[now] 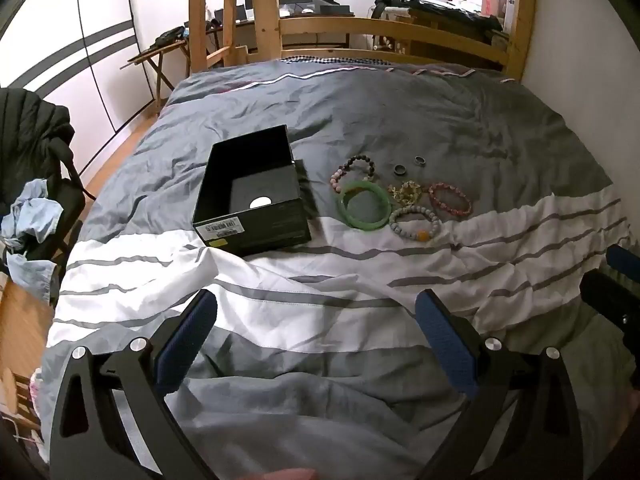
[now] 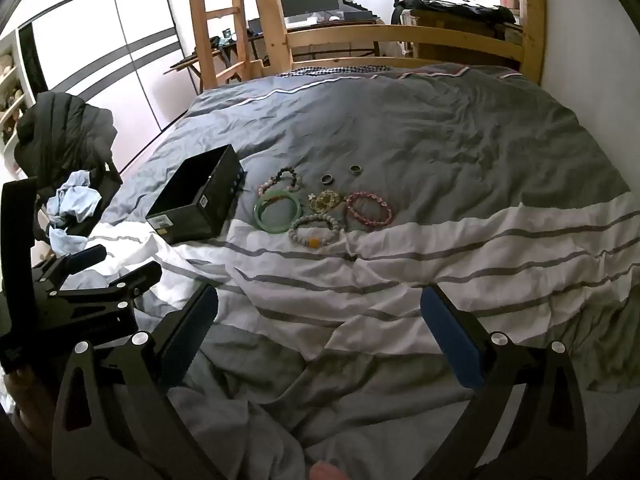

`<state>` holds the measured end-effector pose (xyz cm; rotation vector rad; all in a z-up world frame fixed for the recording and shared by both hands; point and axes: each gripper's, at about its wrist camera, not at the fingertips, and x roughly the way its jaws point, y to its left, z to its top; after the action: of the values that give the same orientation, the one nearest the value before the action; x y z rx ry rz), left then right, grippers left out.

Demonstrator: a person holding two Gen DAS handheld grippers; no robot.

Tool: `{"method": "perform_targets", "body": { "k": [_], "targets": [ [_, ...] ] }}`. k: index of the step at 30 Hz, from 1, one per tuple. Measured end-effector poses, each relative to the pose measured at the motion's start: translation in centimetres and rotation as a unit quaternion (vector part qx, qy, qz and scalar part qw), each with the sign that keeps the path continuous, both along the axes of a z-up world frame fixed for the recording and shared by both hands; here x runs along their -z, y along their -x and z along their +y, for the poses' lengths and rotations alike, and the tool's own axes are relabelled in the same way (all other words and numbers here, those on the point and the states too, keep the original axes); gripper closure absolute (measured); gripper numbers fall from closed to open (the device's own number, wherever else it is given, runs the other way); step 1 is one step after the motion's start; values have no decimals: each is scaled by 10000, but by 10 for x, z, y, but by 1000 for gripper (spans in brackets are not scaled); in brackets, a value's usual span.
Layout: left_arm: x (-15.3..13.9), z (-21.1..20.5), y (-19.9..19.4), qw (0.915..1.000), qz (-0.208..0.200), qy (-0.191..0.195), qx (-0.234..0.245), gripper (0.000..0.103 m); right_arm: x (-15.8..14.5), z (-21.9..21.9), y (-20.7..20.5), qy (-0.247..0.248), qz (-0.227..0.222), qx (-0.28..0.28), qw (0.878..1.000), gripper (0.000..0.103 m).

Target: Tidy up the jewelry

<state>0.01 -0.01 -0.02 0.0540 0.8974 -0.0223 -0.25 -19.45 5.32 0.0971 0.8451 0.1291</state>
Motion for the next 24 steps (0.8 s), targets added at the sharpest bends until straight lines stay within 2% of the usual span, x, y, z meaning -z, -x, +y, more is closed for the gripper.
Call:
{"method": "perform_targets", "body": {
  "k": [13, 18, 24],
  "targets": [
    [0, -2, 0, 10000, -70, 23, 65, 5, -1, 1, -2, -18, 38, 7, 10000, 3],
    [-5, -5, 1, 9998, -119, 42, 119, 5, 14, -6, -3, 106, 80, 113, 9998, 3],
    [-4, -5, 3, 9998, -145, 73, 112, 5, 14, -7, -5, 72, 97, 122, 9999, 3]
  ]
}}
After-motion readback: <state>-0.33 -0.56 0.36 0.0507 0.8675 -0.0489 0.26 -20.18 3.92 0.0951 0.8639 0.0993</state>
